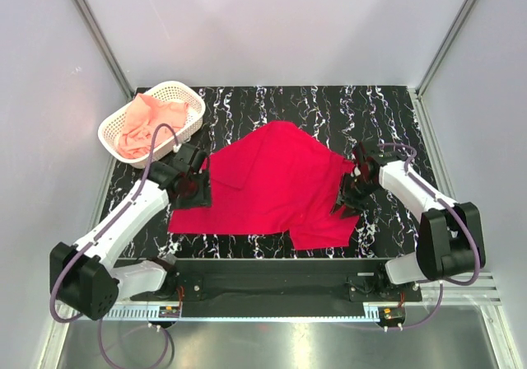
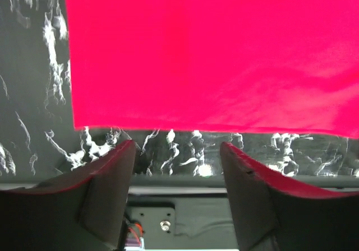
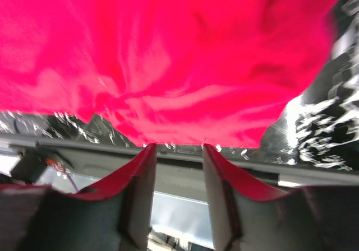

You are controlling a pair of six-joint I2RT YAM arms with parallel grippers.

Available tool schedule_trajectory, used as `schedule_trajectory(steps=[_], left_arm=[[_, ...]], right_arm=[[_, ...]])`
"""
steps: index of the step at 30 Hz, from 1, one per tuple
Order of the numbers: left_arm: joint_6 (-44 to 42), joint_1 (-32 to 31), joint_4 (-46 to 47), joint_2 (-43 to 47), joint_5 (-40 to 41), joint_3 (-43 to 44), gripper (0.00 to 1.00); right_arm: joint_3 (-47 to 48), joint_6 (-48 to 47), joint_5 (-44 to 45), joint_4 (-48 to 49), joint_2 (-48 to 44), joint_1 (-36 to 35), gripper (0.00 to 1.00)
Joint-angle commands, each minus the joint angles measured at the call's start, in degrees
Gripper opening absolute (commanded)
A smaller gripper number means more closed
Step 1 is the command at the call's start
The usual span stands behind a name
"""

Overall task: Fold and stack the t-shirts
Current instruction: Flatten the tshirt out

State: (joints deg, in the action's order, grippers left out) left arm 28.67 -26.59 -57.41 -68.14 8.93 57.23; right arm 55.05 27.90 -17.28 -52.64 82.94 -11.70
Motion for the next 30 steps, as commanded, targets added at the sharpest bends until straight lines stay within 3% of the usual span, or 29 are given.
schedule_trajectory(steps=[1, 4, 10, 14, 16, 19, 25, 30], left_arm=[[5.08, 4.33, 2.29, 4.59, -2.41, -3.34, 0.60], [6.84, 8.46, 3.44, 5.12, -6.11, -6.86, 0.57], [8.33, 17.25, 1.68, 5.12, -5.50, -8.37, 0.59], [9.48, 23.94, 2.30, 5.47, -8.57, -9.07, 0.59], [9.66, 26.31, 2.82, 4.95, -12.17, -9.33, 0.59], [8.43, 26.50, 3.96, 4.33, -17.09, -9.59, 0.62], [7.37, 26.59, 5.99, 7.58, -21.85, -12.14, 0.63], [6.67, 26.50, 6.52, 6.53, -21.76, -10.39, 0.70]], right_arm=[[-2.74, 1.72, -4.78, 4.03, -4.36, -2.62, 0.42], [-4.59, 3.12, -7.59, 6.40, -3.22, -3.85, 0.41], [-6.89, 5.23, -9.27, 13.88, 1.08, -4.47, 0.41], [-2.94, 5.41, -6.03, 15.90, 7.04, -4.47, 0.40], [-0.92, 4.80, -4.27, 15.82, 9.51, -4.47, 0.32], [3.13, 3.92, -1.01, 16.69, 15.65, -4.47, 0.31], [19.72, 1.02, 1.72, 14.77, 28.32, -4.56, 0.30], [38.89, -2.49, 3.82, 3.53, 33.69, -4.91, 0.31]])
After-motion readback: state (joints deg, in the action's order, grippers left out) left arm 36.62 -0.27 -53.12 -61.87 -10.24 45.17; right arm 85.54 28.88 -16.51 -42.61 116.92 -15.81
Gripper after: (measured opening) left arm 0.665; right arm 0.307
